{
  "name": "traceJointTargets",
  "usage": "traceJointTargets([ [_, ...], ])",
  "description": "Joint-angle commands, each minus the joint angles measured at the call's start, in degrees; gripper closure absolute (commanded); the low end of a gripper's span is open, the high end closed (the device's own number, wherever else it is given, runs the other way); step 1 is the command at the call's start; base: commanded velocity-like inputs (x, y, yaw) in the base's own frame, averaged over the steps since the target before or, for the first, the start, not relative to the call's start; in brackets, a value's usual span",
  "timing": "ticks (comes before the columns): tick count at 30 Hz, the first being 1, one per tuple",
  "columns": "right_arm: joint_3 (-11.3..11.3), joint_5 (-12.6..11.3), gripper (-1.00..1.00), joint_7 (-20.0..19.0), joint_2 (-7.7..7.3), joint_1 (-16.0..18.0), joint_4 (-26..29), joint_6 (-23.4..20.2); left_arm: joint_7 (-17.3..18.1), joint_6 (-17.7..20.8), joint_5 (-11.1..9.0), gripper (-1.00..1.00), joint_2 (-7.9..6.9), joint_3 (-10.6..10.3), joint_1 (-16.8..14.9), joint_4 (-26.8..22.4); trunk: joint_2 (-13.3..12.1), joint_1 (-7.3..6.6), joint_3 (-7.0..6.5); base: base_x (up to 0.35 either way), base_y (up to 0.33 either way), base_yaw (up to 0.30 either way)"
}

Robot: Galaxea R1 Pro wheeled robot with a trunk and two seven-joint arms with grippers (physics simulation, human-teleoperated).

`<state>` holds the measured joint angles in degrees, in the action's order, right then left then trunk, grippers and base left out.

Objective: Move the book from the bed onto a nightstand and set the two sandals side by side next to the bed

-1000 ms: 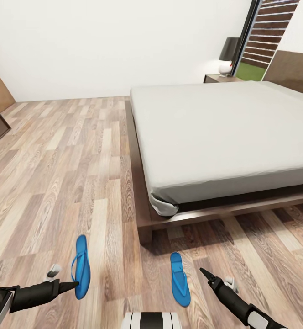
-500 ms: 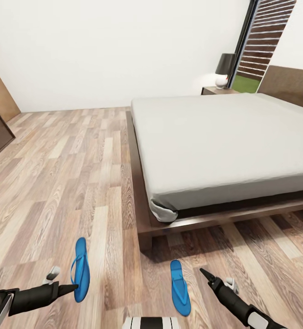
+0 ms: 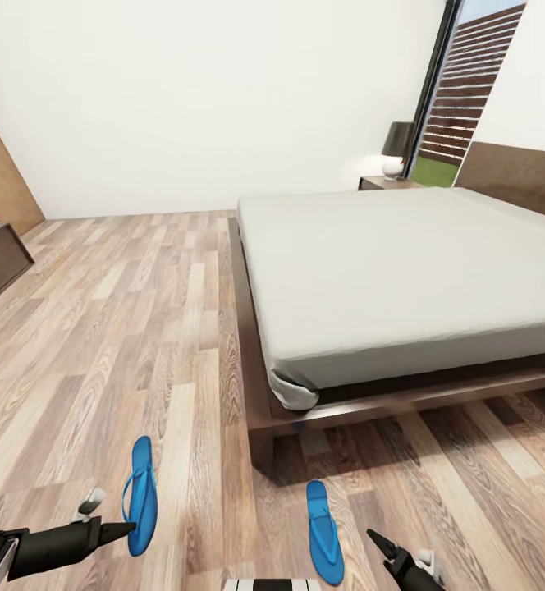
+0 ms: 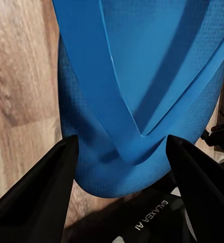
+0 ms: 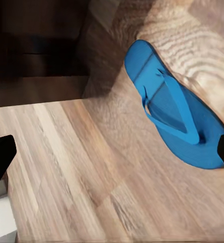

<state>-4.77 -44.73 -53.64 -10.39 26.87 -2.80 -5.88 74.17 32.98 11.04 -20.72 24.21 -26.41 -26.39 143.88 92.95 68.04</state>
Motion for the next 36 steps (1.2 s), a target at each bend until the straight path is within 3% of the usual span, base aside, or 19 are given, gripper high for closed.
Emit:
traceJointTargets([
  [1, -0.5, -0.2, -1.0, -0.3, 0.02, -0.4, -0.2, -0.6, 0.3, 0.4, 0.6, 1.0, -0.04, 0.4, 0.0, 0.2, 0.0, -0.04, -0.19, 0.0, 0.0, 0.0],
  [33, -0.6, -0.4, -1.0, 0.2, 0.37, -1.0, -0.2, -0.4, 0.3, -0.5, 0.6, 1.0, 0.27, 0.3, 0.0, 0.7, -0.4, -0.86, -7.27, 0.0, 0.0, 0.0],
  [36, -0.6, -0.4, -1.0, 0.2, 0.37, -1.0, -0.2, -0.3, 0.3, -0.5, 0.6, 1.0, 0.31, 0.3, 0.0, 0.7, -0.4, -0.86, -7.27, 0.0, 0.0, 0.0],
])
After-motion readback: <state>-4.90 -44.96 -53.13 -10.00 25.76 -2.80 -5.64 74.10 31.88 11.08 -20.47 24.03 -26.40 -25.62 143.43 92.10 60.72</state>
